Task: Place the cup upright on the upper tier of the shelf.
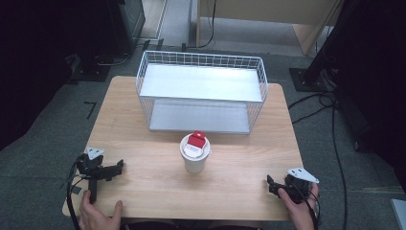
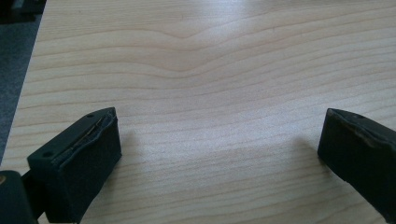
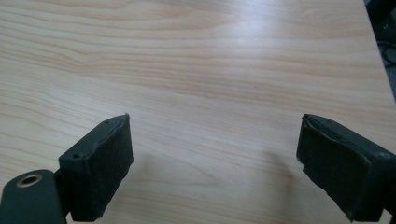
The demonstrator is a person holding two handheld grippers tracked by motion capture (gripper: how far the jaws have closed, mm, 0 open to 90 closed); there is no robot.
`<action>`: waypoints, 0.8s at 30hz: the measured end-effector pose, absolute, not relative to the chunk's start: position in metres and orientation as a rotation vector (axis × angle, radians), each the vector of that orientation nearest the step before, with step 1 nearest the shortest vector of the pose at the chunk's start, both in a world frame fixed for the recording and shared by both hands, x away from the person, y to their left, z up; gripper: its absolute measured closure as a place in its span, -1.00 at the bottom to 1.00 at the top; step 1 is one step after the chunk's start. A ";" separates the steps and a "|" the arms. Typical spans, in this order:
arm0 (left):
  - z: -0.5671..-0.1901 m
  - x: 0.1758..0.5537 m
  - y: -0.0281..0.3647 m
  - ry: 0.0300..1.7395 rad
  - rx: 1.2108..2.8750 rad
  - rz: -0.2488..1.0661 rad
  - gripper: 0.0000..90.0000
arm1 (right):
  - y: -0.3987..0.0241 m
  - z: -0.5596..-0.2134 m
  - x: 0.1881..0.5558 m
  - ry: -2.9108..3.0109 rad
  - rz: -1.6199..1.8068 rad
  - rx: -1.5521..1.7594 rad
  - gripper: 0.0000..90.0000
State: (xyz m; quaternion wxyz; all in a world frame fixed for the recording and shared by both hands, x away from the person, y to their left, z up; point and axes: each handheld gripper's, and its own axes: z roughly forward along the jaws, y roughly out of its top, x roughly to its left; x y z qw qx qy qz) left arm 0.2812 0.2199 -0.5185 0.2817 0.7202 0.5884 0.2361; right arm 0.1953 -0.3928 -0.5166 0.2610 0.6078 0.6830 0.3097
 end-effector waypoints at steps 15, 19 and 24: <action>-0.518 0.282 0.219 1.588 1.923 0.638 -1.00 | -0.365 -0.494 0.202 1.891 0.889 1.553 -0.76; -0.518 0.282 0.219 1.589 1.922 0.638 -1.00 | -0.357 -0.490 0.202 1.914 0.913 1.521 -0.76; -0.518 0.282 0.219 1.588 1.923 0.638 -1.00 | -0.347 -0.487 0.203 1.942 0.928 1.484 -0.76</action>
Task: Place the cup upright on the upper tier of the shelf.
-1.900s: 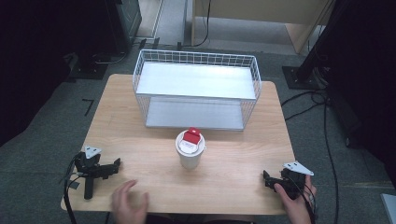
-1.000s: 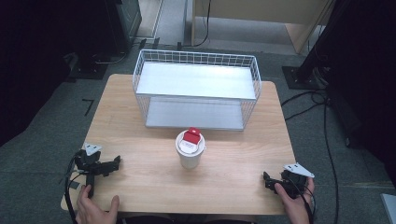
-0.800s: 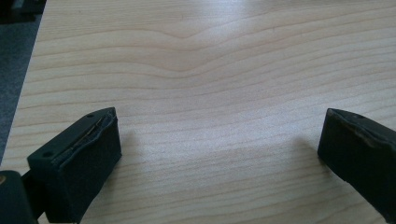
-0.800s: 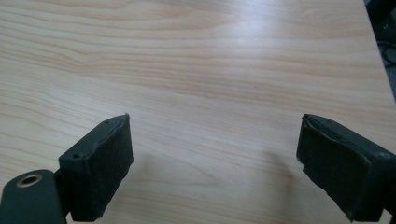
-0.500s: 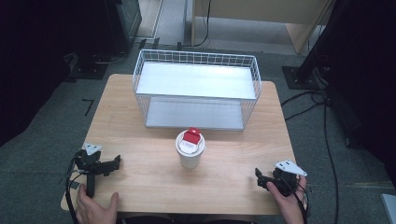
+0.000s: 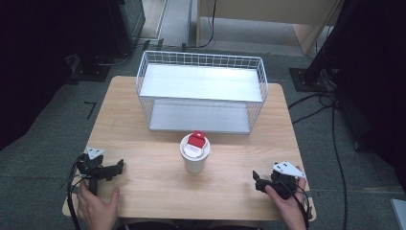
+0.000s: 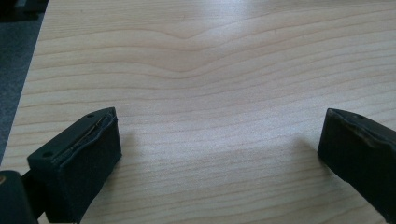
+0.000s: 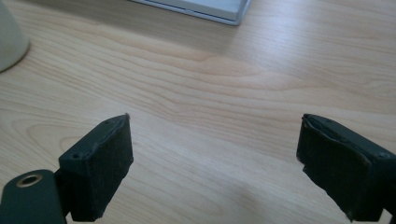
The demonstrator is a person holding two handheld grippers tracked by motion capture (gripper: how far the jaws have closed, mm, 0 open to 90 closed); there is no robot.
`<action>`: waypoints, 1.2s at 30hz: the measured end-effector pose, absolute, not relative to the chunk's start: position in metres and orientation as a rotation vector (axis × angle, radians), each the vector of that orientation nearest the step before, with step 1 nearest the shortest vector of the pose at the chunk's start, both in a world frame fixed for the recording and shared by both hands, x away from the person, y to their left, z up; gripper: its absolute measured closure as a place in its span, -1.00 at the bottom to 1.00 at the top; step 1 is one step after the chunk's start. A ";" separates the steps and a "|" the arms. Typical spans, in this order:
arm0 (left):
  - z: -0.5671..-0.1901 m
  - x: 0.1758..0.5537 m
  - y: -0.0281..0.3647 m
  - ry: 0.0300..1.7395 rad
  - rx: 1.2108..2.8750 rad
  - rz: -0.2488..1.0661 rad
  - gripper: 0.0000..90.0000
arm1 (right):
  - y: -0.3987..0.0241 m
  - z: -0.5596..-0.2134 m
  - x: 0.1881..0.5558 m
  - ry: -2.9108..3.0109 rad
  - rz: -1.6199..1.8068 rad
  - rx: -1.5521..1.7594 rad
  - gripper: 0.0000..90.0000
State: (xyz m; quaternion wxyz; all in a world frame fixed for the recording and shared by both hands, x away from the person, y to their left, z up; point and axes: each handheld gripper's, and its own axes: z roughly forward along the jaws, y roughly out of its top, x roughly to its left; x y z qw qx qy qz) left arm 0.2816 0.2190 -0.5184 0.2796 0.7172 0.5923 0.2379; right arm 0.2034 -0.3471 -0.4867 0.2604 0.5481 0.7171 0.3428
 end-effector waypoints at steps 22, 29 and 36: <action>-0.518 0.282 0.219 1.589 1.923 0.638 -1.00 | -0.301 -0.473 0.218 1.999 1.042 1.368 -0.77; -0.518 0.282 0.219 1.589 1.922 0.638 -1.00 | -0.287 -0.472 0.222 2.022 1.064 1.342 -0.77; -0.518 0.282 0.219 1.589 1.922 0.638 -1.00 | -0.271 -0.469 0.226 2.045 1.105 1.318 -0.77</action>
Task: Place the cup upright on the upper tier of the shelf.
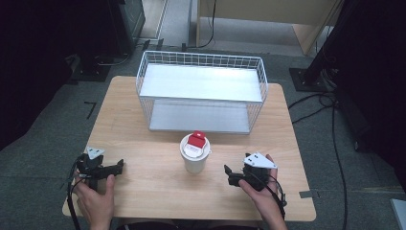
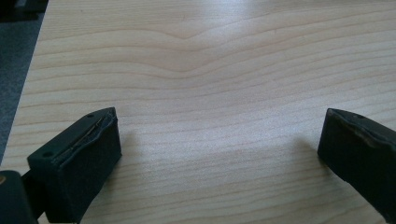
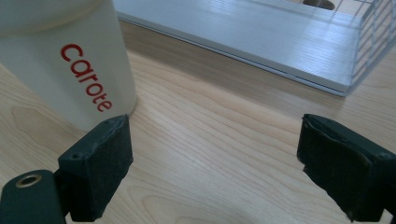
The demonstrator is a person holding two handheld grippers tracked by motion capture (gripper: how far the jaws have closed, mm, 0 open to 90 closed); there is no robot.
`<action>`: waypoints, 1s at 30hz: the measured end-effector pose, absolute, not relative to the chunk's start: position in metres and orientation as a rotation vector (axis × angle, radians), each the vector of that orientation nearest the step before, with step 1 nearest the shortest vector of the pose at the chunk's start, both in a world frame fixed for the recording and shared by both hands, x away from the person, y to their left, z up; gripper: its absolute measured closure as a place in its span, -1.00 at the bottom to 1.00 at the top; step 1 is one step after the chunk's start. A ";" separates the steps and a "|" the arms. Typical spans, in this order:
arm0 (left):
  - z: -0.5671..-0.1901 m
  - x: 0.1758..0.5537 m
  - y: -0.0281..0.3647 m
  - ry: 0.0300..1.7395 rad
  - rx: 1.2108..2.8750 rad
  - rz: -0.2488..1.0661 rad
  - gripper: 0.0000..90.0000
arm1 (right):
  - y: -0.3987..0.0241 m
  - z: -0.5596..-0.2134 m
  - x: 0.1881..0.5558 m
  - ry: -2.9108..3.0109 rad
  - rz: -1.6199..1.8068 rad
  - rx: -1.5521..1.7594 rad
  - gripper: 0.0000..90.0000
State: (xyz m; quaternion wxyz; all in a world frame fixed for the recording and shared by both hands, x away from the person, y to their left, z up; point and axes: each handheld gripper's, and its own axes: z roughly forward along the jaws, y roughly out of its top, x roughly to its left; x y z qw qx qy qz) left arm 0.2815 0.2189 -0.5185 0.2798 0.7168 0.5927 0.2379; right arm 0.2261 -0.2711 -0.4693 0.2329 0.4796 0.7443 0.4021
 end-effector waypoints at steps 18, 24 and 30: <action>-0.519 0.282 0.219 1.589 1.922 0.639 -1.00 | -0.221 -0.473 0.233 2.076 1.303 1.236 -0.68; -0.519 0.282 0.219 1.589 1.921 0.639 -1.00 | -0.205 -0.477 0.235 2.107 1.344 1.219 -0.68; -0.519 0.282 0.219 1.589 1.922 0.639 -1.00 | -0.192 -0.482 0.239 2.103 1.391 1.213 -0.72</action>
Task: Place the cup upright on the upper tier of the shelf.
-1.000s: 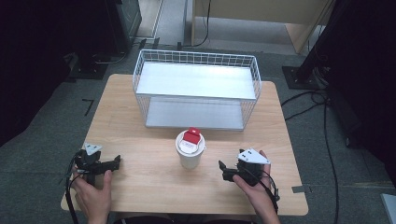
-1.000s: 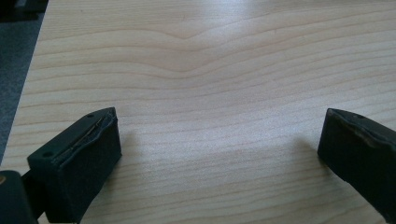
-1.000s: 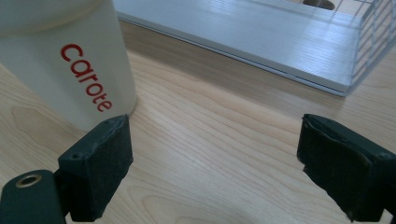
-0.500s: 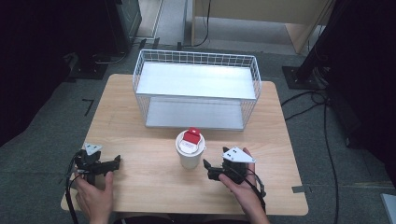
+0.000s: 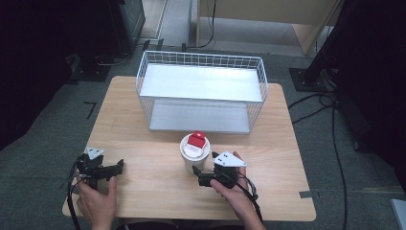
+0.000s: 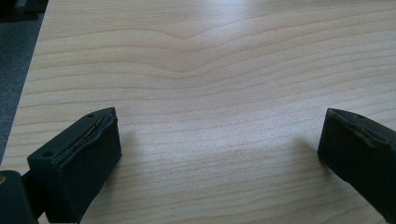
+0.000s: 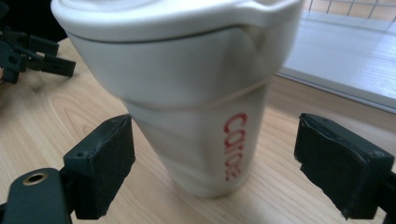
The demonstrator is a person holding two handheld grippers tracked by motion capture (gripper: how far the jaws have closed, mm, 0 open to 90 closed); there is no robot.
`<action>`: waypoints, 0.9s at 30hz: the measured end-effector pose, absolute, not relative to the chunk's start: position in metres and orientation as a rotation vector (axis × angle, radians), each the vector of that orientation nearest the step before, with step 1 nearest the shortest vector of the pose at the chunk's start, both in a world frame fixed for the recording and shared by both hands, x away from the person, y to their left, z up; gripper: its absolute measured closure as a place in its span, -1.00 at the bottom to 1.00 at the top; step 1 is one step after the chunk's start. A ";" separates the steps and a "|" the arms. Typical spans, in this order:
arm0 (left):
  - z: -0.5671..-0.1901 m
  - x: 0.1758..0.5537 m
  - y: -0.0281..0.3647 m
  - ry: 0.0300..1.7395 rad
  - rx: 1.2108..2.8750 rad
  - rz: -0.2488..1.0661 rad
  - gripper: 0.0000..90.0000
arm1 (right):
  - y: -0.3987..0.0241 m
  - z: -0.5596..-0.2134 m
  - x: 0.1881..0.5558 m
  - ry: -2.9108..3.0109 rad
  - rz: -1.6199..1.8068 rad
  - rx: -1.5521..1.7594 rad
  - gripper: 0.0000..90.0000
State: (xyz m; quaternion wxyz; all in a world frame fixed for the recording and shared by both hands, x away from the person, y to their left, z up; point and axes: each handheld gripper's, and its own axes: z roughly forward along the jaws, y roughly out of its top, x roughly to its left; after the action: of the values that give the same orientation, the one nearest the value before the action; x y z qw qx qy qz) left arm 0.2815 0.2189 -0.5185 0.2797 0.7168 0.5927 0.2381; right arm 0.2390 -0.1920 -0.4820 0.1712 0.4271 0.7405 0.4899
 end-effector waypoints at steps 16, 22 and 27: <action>-0.518 0.282 0.219 1.589 1.924 0.638 -1.00 | -0.174 -0.486 0.256 2.084 1.474 1.198 -0.83; -0.519 0.282 0.219 1.589 1.922 0.639 -1.00 | -0.171 -0.489 0.264 2.075 1.511 1.159 -0.88; -0.518 0.282 0.219 1.589 1.922 0.638 -1.00 | -0.168 -0.492 0.265 2.049 1.522 1.122 -0.89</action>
State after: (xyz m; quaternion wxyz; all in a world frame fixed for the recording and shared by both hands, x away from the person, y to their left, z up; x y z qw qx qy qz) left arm 0.2815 0.2188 -0.5185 0.2798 0.7168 0.5927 0.2379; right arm 0.2649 -0.1679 -0.4925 0.1758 0.3961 0.7235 0.5373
